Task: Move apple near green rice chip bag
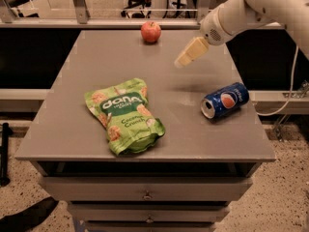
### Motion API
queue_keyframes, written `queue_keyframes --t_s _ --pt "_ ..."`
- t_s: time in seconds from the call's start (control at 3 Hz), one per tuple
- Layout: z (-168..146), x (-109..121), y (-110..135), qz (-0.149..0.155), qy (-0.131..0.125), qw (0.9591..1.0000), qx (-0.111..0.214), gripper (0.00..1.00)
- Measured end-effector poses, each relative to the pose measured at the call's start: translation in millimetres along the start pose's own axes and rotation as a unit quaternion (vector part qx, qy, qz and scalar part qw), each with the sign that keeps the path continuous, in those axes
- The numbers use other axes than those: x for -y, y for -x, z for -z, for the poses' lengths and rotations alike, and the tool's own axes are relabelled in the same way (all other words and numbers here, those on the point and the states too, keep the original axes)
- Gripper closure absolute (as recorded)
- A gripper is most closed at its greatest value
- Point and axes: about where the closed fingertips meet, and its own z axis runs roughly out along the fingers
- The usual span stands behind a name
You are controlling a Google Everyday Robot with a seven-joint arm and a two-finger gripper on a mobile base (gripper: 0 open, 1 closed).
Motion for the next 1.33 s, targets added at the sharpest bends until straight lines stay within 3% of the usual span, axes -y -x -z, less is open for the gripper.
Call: queue_keyframes --t_s 0.33,0.67,1.0,1.33 --pt "-41 28 21 -0.017 -0.002 0.9985 0.053 0.0" --pt "-75 47 45 -0.042 0.004 0.9939 0.102 0.0" --pt "-99 60 68 -0.064 0.004 0.9888 0.135 0.0" --pt "-119 69 82 -0.086 -0.011 0.9864 0.14 0.0"
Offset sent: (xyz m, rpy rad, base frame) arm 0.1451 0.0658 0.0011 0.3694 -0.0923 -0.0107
